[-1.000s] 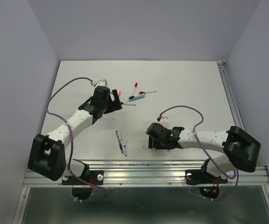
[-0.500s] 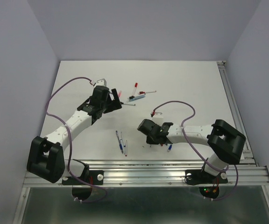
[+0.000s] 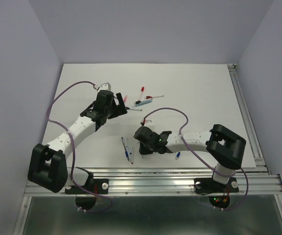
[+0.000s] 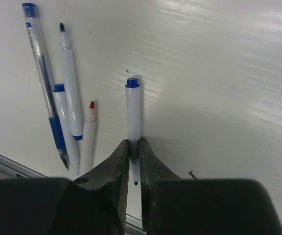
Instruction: Open the pen caps
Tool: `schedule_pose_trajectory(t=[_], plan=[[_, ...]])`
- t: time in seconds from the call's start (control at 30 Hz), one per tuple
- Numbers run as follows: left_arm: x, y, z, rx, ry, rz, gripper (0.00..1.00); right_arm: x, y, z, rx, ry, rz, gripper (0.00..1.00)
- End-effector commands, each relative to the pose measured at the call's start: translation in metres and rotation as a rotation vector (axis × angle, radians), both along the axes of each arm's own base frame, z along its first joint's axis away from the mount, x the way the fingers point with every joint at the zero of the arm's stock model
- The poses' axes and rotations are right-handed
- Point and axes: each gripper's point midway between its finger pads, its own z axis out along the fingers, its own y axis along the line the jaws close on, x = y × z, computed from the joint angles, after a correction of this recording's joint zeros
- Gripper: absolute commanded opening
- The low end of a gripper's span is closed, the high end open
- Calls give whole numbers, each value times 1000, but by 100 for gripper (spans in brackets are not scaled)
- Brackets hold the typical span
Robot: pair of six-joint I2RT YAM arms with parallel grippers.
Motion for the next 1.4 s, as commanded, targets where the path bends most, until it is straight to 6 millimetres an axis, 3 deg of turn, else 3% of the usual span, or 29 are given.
schedule_pose_trajectory(t=[0.0,0.23,0.57,0.73,0.87,1.1,1.27,1.3,1.37], plan=[[1,2,3,-15,-27,2,99,0,42,12,103,13,67,12],[1,3,-2,-17,-19,-2,99,-2,63,14,139,20,113,15],[4,2,-6,-8,-12,-12,99,3,57,18,116,5,83,30],[10,1,-5,2,-14,-23,99,5,54,24,113,-11,76,32],[17,-1,-4,10,-14,-34,99,7,52,37,122,-37,70,36],[38,-1,-6,36,-5,-41,99,12,49,81,178,-126,106,46],[62,-3,-16,54,30,-47,99,11,38,103,211,-176,107,62],[65,-4,-25,63,53,-52,99,11,36,103,208,-177,107,72],[77,-3,-23,93,49,-59,99,9,29,103,202,-182,104,87]])
